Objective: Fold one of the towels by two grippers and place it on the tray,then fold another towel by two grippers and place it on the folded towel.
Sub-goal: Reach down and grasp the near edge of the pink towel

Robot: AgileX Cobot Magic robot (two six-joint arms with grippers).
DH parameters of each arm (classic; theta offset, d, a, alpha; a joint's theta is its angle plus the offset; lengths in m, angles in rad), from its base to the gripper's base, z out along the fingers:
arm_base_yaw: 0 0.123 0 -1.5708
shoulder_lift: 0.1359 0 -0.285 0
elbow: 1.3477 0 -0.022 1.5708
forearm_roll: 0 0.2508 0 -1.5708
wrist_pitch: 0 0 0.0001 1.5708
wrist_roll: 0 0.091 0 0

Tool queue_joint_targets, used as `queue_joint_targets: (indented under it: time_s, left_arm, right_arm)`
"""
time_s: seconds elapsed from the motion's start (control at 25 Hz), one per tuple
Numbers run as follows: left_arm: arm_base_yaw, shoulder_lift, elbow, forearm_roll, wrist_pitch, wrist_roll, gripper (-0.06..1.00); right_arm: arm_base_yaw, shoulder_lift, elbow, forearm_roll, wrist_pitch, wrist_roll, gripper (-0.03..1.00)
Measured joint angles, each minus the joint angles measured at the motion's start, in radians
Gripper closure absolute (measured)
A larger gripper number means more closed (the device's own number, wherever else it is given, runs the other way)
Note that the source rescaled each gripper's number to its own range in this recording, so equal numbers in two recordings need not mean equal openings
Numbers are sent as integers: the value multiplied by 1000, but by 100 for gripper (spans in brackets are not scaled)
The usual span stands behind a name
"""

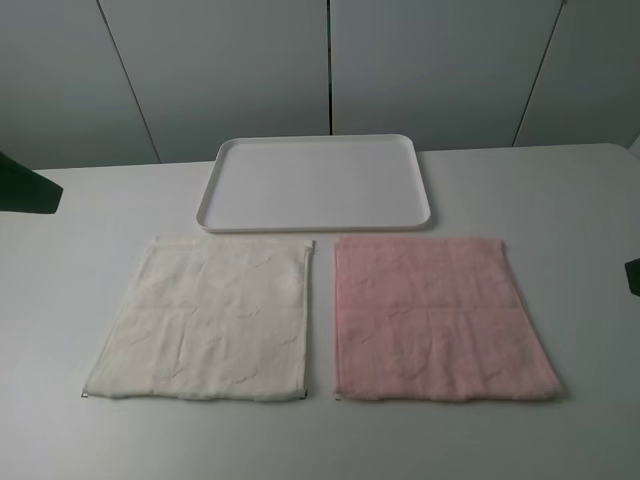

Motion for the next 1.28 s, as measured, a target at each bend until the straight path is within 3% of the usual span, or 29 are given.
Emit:
queue_joint_targets:
  time_s: [0.12, 0.36, 0.68, 0.96, 1.28]
  left_arm:
    - [-87, 102, -37, -8, -46, 62, -6]
    - [-372, 302, -96, 13, -139, 125, -6]
    - [-668, 602, -253, 131, -143, 131, -6]
    - [-847, 801, -397, 187, -107, 131, -6]
    - [-946, 955, -492, 294, -36, 100, -6]
  right_arm:
    - [0, 81, -7, 17, -2, -20, -3]
    - [0, 201, -45, 24, -2, -20, -3]
    - [0, 290, -137, -9, 1, 23, -3]
    - [0, 380, -208, -83, 46, 97, -3]
    - [0, 472, -281, -110, 53, 112, -3]
